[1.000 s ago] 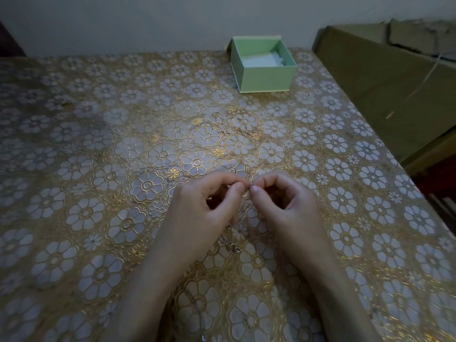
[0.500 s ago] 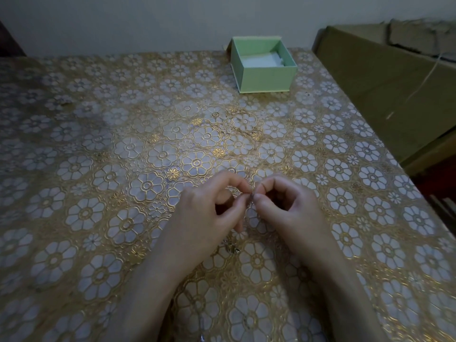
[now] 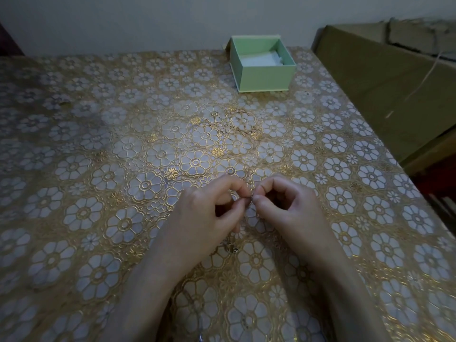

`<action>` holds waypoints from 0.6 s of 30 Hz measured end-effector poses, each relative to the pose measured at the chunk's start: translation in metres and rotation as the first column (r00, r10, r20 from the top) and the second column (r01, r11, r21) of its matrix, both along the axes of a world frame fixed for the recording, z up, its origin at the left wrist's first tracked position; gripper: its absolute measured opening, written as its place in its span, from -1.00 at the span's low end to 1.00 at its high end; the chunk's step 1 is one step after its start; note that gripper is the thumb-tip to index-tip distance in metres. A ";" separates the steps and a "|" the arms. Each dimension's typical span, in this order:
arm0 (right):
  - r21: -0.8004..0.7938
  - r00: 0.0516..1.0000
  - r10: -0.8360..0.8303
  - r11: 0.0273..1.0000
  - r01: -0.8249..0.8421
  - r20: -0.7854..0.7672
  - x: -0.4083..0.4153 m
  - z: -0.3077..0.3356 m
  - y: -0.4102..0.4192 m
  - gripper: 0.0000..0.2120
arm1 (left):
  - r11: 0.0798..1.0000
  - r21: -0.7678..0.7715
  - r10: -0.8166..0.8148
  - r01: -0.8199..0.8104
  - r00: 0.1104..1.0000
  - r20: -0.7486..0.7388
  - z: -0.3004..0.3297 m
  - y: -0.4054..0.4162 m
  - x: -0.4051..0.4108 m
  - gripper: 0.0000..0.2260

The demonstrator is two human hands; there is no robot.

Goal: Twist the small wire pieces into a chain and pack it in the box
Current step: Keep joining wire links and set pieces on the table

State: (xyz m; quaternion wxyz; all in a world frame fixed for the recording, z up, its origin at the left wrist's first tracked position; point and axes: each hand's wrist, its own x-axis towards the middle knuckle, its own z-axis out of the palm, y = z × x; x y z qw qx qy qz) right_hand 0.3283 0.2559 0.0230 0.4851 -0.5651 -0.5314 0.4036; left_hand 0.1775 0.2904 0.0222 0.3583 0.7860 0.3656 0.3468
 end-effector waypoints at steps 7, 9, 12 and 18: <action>-0.011 0.999 0.023 1.000 -0.022 0.033 0.000 0.000 0.001 -0.92 | 1.000 -0.008 0.025 -0.026 0.999 -0.019 0.000 0.000 0.000 -0.89; -0.010 0.999 0.026 1.000 -0.025 0.032 0.000 0.001 0.000 -0.93 | 0.999 -0.019 0.042 -0.042 0.999 -0.017 0.000 0.000 0.001 -0.88; -0.002 1.000 0.020 1.000 -0.020 0.023 0.000 0.001 -0.001 -0.92 | 0.997 -0.044 0.057 -0.057 0.998 -0.010 0.000 -0.001 0.002 -0.89; 0.008 0.998 -0.013 1.000 0.013 0.055 -0.001 0.000 0.000 -0.93 | 0.988 -0.074 0.139 -0.138 0.990 0.009 0.004 -0.001 0.003 -0.95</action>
